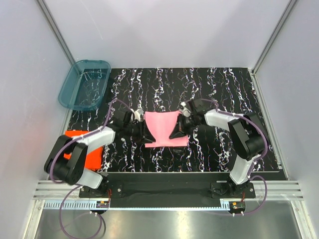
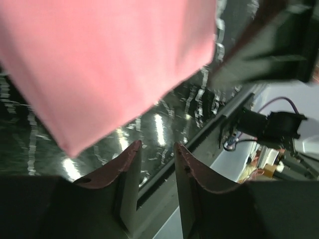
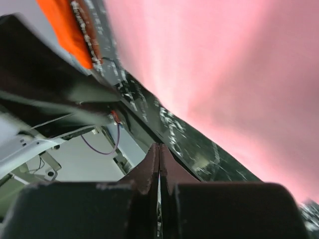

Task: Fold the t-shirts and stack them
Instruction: Neatly place the folded tshirt to the corner

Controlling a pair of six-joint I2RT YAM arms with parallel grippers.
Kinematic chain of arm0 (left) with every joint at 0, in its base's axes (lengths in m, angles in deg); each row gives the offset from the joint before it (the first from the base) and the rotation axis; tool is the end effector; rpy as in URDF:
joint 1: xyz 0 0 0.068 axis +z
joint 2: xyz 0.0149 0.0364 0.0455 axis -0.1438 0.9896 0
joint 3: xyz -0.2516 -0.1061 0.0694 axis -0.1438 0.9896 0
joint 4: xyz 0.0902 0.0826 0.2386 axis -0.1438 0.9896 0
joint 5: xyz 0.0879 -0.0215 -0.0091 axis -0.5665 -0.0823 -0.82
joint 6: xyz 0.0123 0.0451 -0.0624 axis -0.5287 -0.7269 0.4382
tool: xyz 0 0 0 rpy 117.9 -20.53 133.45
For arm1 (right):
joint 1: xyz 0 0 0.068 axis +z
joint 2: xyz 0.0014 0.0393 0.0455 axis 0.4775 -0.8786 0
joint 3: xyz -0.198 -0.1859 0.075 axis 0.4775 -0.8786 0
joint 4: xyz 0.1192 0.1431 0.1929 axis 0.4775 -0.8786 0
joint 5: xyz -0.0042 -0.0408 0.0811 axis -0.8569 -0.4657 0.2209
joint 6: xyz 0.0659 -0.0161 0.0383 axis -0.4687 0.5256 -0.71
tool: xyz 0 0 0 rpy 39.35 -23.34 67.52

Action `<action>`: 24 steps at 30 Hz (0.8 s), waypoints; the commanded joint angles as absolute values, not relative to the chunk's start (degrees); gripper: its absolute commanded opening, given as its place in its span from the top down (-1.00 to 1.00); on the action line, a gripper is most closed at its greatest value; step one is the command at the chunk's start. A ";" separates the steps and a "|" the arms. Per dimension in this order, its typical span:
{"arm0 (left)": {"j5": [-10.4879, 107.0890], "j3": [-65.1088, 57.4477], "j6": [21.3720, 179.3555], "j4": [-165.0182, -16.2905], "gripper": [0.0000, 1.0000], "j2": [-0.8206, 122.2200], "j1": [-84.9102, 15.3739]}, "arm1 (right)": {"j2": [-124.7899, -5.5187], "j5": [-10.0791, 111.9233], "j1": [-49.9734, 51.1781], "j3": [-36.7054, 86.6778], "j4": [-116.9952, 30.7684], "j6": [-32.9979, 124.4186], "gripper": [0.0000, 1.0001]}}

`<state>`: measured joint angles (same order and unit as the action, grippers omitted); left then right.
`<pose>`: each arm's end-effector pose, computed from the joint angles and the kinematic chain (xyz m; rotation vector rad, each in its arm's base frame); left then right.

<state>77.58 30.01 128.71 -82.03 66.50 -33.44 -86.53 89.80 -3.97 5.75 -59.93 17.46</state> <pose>0.2419 -0.1587 0.1597 -0.0098 2.6235 -1.2637 0.2988 0.1896 0.1332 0.0261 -2.8089 -1.3697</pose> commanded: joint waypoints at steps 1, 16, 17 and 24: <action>75.99 30.63 127.11 -82.65 0.27 72.03 -31.21 | -90.76 90.73 -0.93 10.52 -57.66 14.22 1.00; 77.30 22.48 126.31 -80.64 0.25 73.88 -28.92 | -93.68 90.30 -4.70 11.49 -57.81 16.85 1.00; 77.57 21.15 126.66 -80.64 0.25 75.11 -28.84 | -93.41 90.48 -5.75 12.71 -57.81 16.41 0.99; 79.24 11.39 131.49 -89.68 0.24 88.28 -24.37 | -99.80 91.45 -12.42 21.76 -57.81 15.26 0.88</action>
<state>78.58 14.58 128.95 -84.10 82.28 -27.25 -97.22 90.96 -9.37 17.10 -58.70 16.10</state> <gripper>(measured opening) 0.374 0.055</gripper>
